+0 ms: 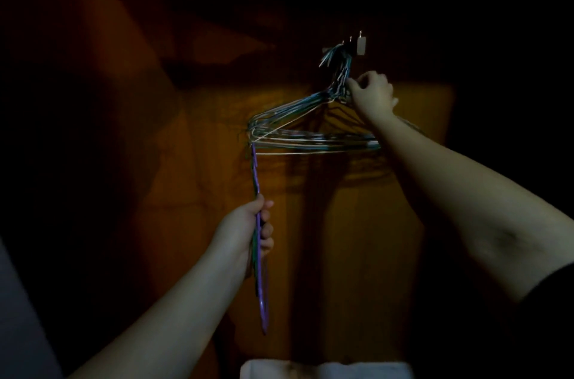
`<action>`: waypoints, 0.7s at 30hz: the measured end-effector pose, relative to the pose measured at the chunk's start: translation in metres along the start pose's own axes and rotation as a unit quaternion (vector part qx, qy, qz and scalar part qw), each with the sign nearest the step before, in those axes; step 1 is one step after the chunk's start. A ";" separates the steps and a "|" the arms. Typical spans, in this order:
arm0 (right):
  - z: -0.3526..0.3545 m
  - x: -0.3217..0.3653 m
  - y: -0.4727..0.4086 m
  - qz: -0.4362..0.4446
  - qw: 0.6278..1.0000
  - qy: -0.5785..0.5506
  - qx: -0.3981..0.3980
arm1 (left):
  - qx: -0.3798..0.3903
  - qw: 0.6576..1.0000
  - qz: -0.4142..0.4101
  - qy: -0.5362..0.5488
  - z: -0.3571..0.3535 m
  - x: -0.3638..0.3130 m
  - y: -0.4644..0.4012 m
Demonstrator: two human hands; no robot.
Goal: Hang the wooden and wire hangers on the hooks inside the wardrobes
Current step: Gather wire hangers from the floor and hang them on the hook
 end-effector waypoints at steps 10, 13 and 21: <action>-0.032 -0.017 0.179 -0.020 0.957 -0.160 0.243 | 0.056 0.997 0.048 -0.007 0.015 0.036 0.004; -0.047 -0.041 0.233 -0.035 0.942 -0.146 0.300 | 0.090 0.993 0.073 -0.023 0.016 0.049 0.005; -0.046 -0.073 0.287 -0.043 0.944 -0.170 0.279 | 0.169 0.979 0.092 -0.065 0.016 0.076 0.010</action>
Point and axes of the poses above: each hand's wrist, its own y-axis away from the middle knuckle, its own z-axis out of the back of the hand, x = y × z, the point moved 3 cm from there along -y, towards the middle knuckle, and after that the axes turned 12 degrees about -y, right-handed, at the moved point
